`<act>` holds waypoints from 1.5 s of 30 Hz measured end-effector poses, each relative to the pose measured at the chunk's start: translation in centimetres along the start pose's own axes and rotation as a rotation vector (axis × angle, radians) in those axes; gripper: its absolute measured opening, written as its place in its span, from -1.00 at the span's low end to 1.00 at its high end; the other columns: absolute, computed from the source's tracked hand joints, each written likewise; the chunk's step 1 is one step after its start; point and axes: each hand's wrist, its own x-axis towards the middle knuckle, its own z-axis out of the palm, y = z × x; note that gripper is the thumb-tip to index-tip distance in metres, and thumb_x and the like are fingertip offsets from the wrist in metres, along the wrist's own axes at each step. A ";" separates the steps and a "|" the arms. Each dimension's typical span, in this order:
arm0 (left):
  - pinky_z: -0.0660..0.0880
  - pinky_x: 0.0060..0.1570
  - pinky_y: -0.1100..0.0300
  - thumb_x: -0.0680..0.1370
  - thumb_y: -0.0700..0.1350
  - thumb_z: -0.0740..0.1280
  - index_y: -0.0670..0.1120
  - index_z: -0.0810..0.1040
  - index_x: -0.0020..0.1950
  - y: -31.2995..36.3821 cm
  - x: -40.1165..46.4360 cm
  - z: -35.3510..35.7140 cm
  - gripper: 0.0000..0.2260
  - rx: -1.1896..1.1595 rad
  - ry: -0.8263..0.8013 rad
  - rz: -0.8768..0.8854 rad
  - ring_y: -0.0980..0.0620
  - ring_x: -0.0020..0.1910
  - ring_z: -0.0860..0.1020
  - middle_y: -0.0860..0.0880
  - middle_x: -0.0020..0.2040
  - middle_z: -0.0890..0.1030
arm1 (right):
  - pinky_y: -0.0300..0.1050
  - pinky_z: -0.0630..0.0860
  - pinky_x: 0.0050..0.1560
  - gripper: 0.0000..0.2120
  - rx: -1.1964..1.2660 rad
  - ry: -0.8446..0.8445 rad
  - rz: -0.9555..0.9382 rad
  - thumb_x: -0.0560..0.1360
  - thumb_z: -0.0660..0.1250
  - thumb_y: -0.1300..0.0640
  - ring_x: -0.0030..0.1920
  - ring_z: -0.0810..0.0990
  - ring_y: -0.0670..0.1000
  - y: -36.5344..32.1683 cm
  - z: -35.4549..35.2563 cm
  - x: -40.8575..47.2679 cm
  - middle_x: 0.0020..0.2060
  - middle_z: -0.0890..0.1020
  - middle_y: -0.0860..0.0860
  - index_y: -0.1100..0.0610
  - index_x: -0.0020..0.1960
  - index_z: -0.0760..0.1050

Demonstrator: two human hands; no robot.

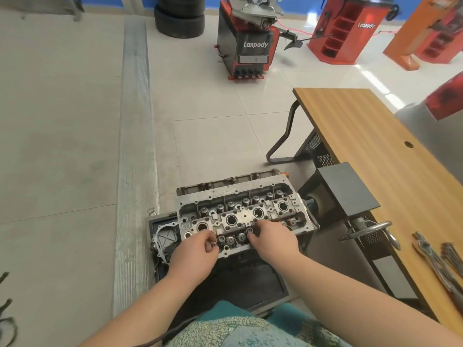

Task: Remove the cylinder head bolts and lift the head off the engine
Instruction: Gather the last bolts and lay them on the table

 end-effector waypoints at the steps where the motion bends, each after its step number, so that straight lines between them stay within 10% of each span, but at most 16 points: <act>1: 0.62 -0.12 0.05 0.62 -0.01 0.36 0.20 0.56 0.06 -0.1 -0.1 0.0 -0.91 0.006 -0.012 0.006 0.15 -0.19 0.59 0.10 -0.21 0.62 | -0.05 0.59 -0.12 -0.76 -0.017 0.020 -0.001 0.60 0.26 -0.22 -0.01 0.69 0.08 -0.1 0.4 0.1 -0.08 0.69 -0.07 -0.08 0.09 0.54; 11: 0.60 -0.11 0.09 0.63 0.06 0.31 0.19 0.52 0.21 0.4 0.3 0.1 -0.84 0.167 -0.037 0.083 0.12 -0.11 0.57 0.15 -0.15 0.57 | -0.12 0.58 -0.07 -0.64 0.205 0.078 0.030 0.56 0.35 -0.25 0.00 0.68 -0.03 1.2 1.5 -0.3 -0.04 0.73 -0.17 -0.17 0.29 0.65; 19: 0.60 0.05 0.06 0.63 0.02 0.35 0.21 0.55 0.22 0.7 1.0 0.0 -0.83 -0.015 -0.053 0.093 0.17 -0.02 0.55 0.21 0.02 0.56 | -0.17 0.53 -0.09 -0.79 0.638 0.186 0.027 0.46 0.48 -0.18 -0.14 0.61 -0.16 0.7 0.0 -1.4 -0.18 0.65 -0.20 -0.14 0.03 0.63; 24: 0.45 0.37 0.16 0.62 0.03 0.44 0.27 0.42 0.53 2.5 1.5 -0.2 -0.50 -0.359 -0.206 0.211 0.28 0.35 0.46 0.35 0.38 0.47 | -0.35 0.50 -0.20 -0.85 0.700 0.229 -0.172 0.41 0.40 -0.25 -0.17 0.62 -0.14 -3.1 -3.9 -3.0 -0.17 0.64 -0.26 -0.25 -0.07 0.55; 31: 0.64 0.03 -0.12 0.76 -0.24 0.18 -0.24 0.62 0.31 4.0 1.4 -1.2 -0.74 -1.350 -0.372 -0.112 -0.19 -0.03 0.71 -0.30 0.13 0.70 | -0.07 0.66 0.11 -0.64 1.103 0.001 -0.067 0.62 0.36 0.11 0.07 0.72 -0.10 -7.9 -5.9 -2.5 0.06 0.72 -0.12 -0.10 0.39 0.57; 37: 0.55 -0.08 -0.04 0.57 -0.05 0.28 -0.19 0.60 0.25 3.3 0.6 -2.2 -0.66 -1.759 -0.516 -0.266 -0.15 -0.12 0.61 -0.23 0.00 0.63 | -0.13 0.66 0.14 -0.65 0.823 0.068 -0.081 0.59 0.29 0.17 0.02 0.68 -0.24 -9.5 -5.6 -2.4 -0.05 0.72 -0.28 -0.15 0.25 0.64; 41: 0.34 -0.27 0.08 0.69 -0.10 0.30 -0.13 0.57 0.08 2.2 1.0 -2.8 -0.89 -1.562 -0.182 -0.327 -0.01 -0.38 0.38 -0.07 -0.32 0.45 | -0.28 0.51 -0.08 -0.74 0.529 0.253 -0.203 0.53 0.21 -0.04 -0.03 0.62 -0.22 -9.1 -4.8 -2.3 -0.10 0.66 -0.28 -0.17 0.08 0.65; 45: 0.60 -0.11 0.04 0.71 -0.27 0.27 -0.22 0.63 0.17 -0.3 1.2 -4.1 -0.85 -1.489 -0.061 -0.272 -0.05 -0.21 0.62 -0.16 -0.11 0.69 | -0.10 0.52 -0.21 -0.75 -0.025 -0.082 -0.135 0.55 0.24 -0.19 -0.18 0.59 0.00 -7.9 -2.3 -1.4 -0.21 0.59 -0.13 -0.06 -0.01 0.58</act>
